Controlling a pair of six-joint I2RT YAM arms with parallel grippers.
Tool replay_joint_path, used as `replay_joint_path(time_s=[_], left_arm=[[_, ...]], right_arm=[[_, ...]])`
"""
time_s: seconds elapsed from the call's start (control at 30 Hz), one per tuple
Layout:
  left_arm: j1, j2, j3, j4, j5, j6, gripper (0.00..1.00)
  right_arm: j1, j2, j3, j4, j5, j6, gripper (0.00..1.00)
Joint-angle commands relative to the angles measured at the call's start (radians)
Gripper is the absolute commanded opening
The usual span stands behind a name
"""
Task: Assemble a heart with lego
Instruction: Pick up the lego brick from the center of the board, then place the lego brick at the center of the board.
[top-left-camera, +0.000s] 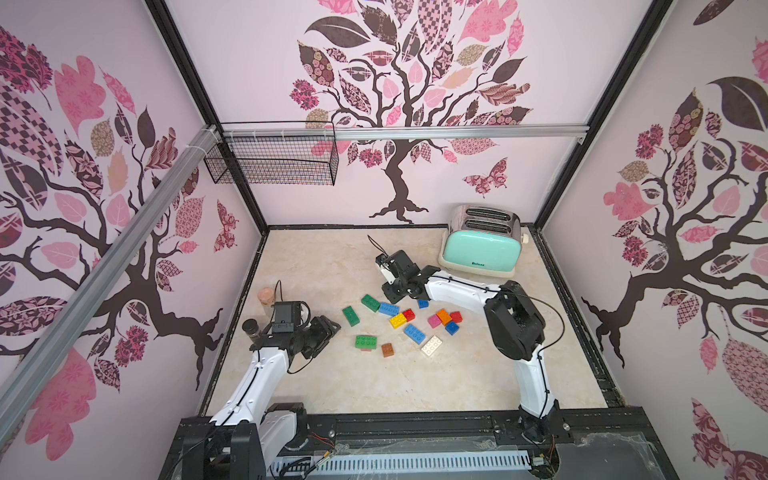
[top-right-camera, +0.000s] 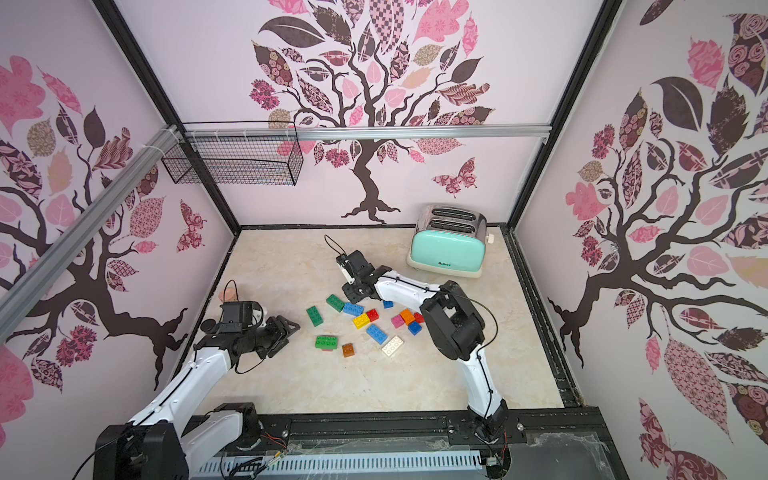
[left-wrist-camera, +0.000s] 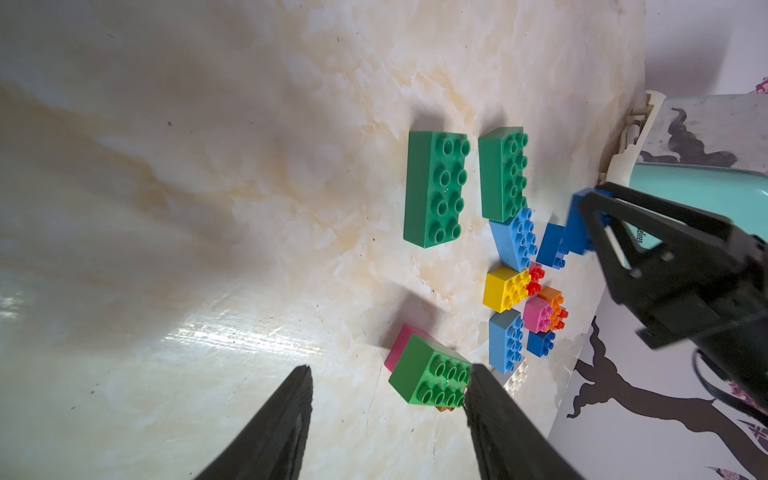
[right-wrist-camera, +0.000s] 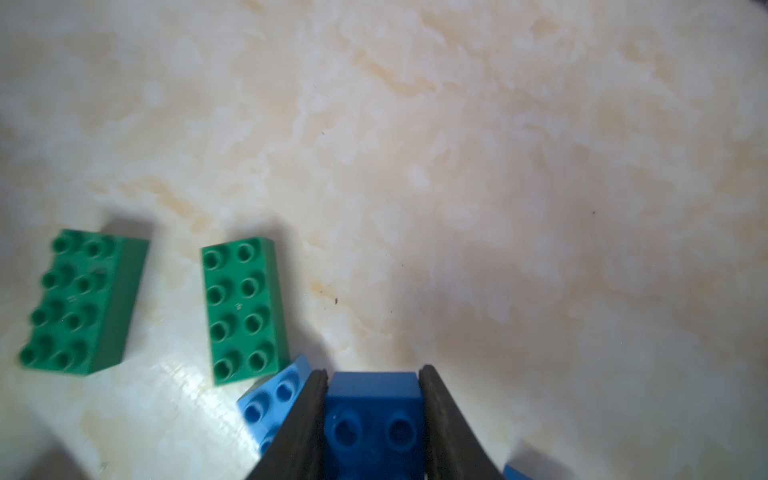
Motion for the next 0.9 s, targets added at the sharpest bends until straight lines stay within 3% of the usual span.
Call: replay_joint_path(time_s=[0.0,0.1,0.3,0.4,0.57,0.87], left_arm=[[-0.006,0.011,0.021,0.000,0.013,0.022,0.62],[-0.018,0.013,0.026,-0.008,0.015,0.026,0.62],[-0.091,0.007,0.028,-0.030,0.007,0.032,0.62],[-0.151,0.006,0.022,-0.061,-0.025,0.023,0.61],[-0.182,-0.052,-0.028,-0.048,-0.043,-0.026,0.60],[-0.182,-0.061,-0.033,-0.037,-0.048,-0.044,0.60]], right_arm=[[0.041,-0.128,-0.081,-0.017,-0.050,-0.142,0.30],[0.090,-0.213,-0.207,-0.038,-0.014,-0.155,0.30],[0.125,-0.381,-0.456,0.031,-0.092,-0.005,0.29],[0.167,-0.433,-0.539,0.053,-0.054,0.035,0.29],[0.187,-0.458,-0.625,0.014,-0.040,0.119,0.29],[0.261,-0.442,-0.695,0.026,-0.047,0.140,0.30]])
